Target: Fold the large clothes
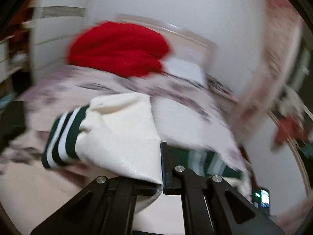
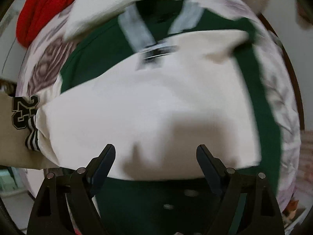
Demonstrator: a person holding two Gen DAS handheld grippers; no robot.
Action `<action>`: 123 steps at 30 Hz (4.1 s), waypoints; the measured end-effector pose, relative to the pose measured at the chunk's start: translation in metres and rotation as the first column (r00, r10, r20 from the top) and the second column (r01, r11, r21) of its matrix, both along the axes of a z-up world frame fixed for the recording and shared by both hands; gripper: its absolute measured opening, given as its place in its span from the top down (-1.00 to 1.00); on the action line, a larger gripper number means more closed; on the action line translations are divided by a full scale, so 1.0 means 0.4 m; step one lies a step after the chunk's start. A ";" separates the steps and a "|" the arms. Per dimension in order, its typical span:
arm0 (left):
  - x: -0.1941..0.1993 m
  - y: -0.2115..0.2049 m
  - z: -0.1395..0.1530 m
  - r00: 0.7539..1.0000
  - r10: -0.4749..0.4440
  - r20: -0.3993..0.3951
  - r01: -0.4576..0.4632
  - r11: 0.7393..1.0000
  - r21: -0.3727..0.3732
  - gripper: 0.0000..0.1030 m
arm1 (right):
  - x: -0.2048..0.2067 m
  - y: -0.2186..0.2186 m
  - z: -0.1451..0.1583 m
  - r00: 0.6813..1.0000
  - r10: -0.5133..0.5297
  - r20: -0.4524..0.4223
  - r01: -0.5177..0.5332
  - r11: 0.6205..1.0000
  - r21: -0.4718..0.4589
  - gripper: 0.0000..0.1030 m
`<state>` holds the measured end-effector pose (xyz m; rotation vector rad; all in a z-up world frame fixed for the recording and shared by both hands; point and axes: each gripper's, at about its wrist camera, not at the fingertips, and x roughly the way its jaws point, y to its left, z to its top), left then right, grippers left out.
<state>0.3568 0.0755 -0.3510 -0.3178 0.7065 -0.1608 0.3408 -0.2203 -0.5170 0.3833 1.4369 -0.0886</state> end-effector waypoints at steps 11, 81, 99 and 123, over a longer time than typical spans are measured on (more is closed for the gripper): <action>0.055 -0.757 -0.428 0.779 -0.367 -0.508 0.484 0.867 0.117 0.84 | -0.241 -0.575 -0.040 0.970 -0.237 -0.054 0.239 0.970 0.044 -0.68; -0.486 -0.325 -0.389 0.648 0.651 -0.396 -0.220 0.658 0.720 -0.87 | -0.125 -0.681 -0.305 0.990 -0.068 -0.120 0.092 0.973 0.209 0.36; -0.842 -0.442 -0.658 0.609 0.169 -0.775 -0.459 0.872 -0.171 -0.16 | -0.341 -0.615 -0.216 0.958 0.187 -0.215 -0.135 0.963 0.235 0.05; -0.796 -0.420 -0.493 0.621 0.360 -0.696 -0.308 0.929 0.206 -0.14 | -0.205 -0.668 -0.224 0.973 0.216 -0.086 -0.215 0.976 0.027 0.05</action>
